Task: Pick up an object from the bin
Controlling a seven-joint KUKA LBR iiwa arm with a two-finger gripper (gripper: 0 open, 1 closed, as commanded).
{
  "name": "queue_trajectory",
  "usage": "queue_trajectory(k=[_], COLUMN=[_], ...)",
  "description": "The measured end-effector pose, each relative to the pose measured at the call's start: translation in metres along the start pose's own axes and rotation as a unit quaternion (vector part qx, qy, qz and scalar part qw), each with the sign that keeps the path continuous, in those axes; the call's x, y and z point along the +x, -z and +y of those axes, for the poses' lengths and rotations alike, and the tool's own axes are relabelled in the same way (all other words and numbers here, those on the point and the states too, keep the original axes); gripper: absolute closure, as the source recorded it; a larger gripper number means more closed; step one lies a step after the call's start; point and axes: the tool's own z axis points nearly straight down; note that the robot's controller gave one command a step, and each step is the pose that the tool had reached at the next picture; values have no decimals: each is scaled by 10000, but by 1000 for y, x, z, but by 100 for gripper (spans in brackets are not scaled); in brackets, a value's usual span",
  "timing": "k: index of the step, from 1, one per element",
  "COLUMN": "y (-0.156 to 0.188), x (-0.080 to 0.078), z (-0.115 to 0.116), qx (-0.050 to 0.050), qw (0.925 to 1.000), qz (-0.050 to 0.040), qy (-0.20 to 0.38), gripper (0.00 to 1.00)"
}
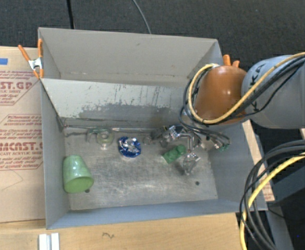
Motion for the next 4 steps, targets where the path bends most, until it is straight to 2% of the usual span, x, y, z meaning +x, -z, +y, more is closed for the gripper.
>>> queue_trajectory(k=[1, 2, 4], y=[1, 5, 98], x=[-2, -2, -7], z=[0, -1, -1], qx=[-3, -9, 11], qw=[10000, 10000, 10000], qz=[13, 34, 2], qy=[-5, -5, -4], gripper=[0, 100, 100])
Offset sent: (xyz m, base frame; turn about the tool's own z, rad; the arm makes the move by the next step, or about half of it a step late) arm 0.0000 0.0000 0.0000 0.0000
